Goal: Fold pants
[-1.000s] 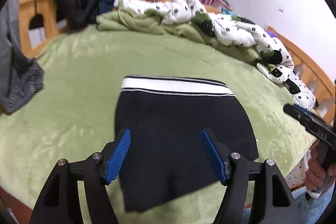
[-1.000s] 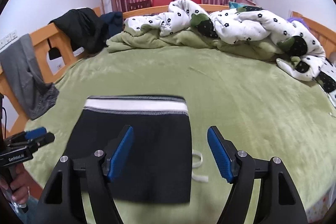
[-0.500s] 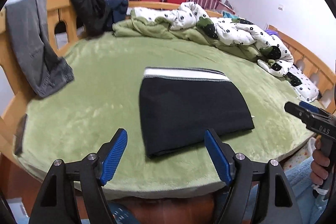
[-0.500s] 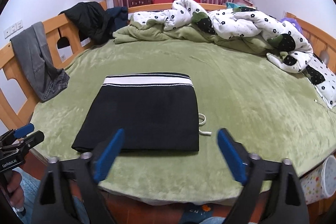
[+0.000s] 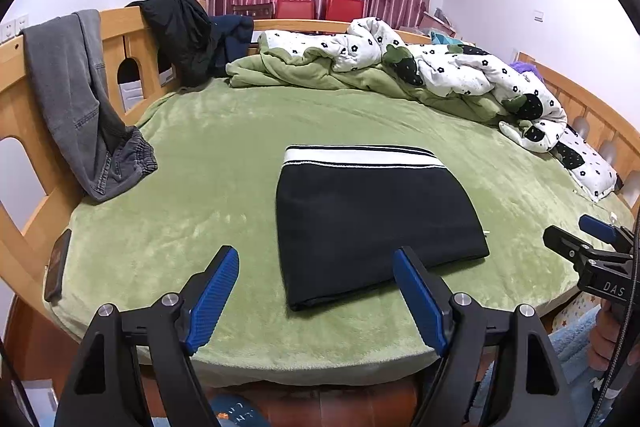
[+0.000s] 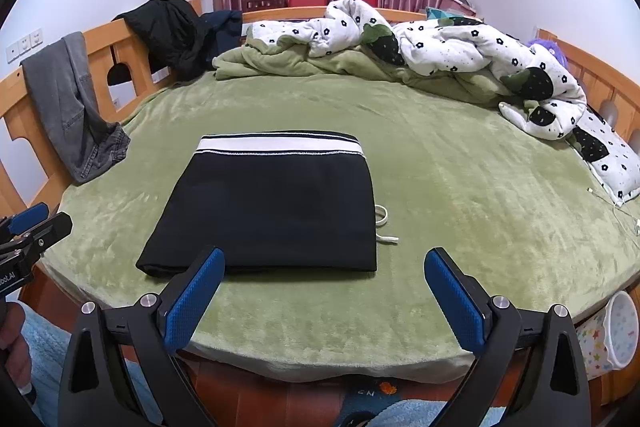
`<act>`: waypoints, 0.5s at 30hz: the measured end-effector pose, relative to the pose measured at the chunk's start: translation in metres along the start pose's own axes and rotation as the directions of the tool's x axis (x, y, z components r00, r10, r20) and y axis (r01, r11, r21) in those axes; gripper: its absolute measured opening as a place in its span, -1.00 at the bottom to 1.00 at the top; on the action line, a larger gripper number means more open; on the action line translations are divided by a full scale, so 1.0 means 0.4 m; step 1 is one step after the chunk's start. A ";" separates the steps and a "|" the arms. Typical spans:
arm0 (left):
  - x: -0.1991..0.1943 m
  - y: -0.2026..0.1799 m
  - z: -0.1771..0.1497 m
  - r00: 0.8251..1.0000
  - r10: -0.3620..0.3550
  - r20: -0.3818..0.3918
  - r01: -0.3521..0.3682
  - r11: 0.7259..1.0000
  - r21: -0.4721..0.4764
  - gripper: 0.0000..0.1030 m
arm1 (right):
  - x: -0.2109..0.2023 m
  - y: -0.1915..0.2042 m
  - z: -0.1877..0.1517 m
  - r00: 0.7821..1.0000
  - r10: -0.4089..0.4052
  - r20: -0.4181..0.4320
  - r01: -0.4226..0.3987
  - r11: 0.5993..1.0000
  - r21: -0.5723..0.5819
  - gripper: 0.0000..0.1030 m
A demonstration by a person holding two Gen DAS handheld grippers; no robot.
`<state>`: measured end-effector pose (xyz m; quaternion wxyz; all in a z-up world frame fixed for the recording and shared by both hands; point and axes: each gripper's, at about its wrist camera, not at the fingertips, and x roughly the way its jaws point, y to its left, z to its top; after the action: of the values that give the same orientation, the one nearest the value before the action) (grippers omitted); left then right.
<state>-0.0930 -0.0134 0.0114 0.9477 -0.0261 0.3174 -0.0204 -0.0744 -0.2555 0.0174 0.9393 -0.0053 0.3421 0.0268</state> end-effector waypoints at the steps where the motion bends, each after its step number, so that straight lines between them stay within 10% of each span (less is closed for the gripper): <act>1: -0.001 -0.003 0.001 1.000 0.001 -0.001 -0.001 1.000 0.000 0.52 | 0.000 -0.001 0.001 1.000 0.000 0.000 0.000 1.000 0.003 0.92; 15: 0.000 -0.014 -0.002 1.000 0.008 0.001 -0.008 1.000 0.003 0.52 | -0.009 -0.009 0.002 1.000 0.016 0.018 -0.017 1.000 0.022 0.92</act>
<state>-0.0936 -0.0189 0.0109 0.9479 -0.0235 0.3171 -0.0169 -0.0764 -0.2594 0.0204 0.9421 0.0082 0.3338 0.0308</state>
